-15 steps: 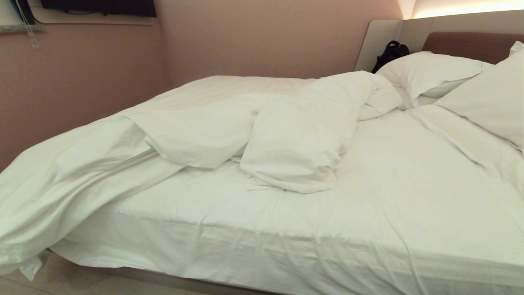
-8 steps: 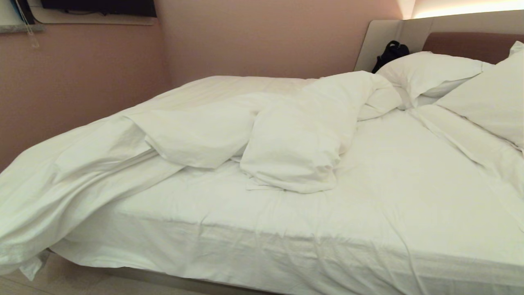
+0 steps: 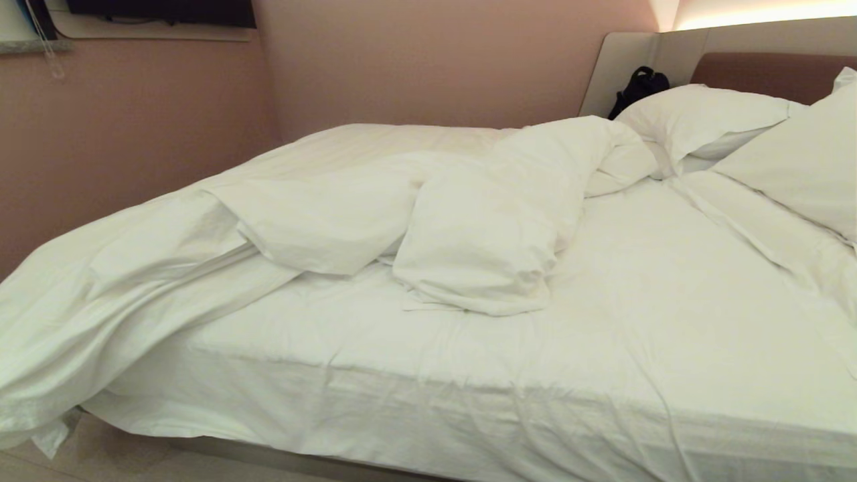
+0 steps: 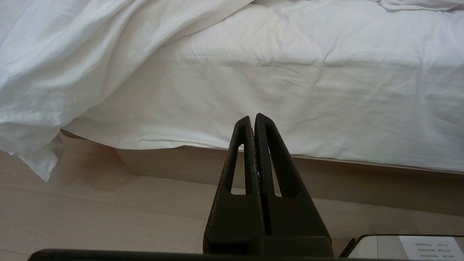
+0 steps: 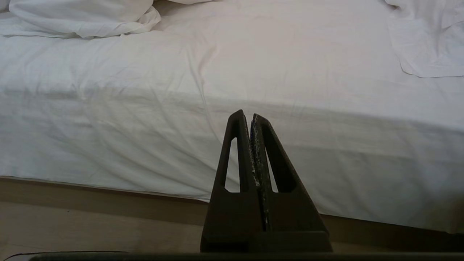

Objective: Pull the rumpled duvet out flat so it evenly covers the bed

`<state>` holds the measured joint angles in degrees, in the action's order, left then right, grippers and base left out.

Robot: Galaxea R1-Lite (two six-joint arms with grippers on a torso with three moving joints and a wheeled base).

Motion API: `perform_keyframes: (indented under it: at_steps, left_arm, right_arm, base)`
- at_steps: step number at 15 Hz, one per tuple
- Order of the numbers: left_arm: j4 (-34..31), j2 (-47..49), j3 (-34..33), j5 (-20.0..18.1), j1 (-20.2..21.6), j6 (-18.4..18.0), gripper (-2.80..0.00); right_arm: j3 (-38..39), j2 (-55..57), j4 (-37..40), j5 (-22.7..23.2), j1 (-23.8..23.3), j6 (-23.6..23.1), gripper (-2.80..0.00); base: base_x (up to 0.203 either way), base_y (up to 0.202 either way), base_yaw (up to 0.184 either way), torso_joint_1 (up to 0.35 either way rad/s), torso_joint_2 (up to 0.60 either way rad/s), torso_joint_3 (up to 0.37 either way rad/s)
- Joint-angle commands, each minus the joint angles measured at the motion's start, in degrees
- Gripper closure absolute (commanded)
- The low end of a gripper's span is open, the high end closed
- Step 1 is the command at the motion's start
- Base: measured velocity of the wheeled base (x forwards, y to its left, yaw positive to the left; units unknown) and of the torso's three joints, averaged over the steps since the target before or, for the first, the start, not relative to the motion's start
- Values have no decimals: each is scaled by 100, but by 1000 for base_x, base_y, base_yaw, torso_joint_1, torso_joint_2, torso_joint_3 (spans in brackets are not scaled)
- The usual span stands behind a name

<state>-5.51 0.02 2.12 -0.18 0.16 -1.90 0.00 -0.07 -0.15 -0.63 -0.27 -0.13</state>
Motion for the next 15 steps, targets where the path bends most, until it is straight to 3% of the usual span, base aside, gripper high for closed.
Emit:
perform_keyframes:
  at_steps: [1, 10, 15]
  left_arm:
    - [-3, -2, -1, 1, 2, -3, 0]
    - [-3, -2, -1, 1, 2, -3, 0]
    - [-3, -2, -1, 1, 2, -3, 0]
  right_arm:
    - [0, 7, -3, -7, 0, -13, 0]
    - [-123, 34, 85, 81, 0, -197, 0]
    - [-1203, 814, 688, 720, 9, -3, 0]
  base:
    - [0, 0, 0, 0, 0, 0]
    - [0, 0, 0, 0, 0, 0]
    - [0, 0, 0, 0, 0, 0]
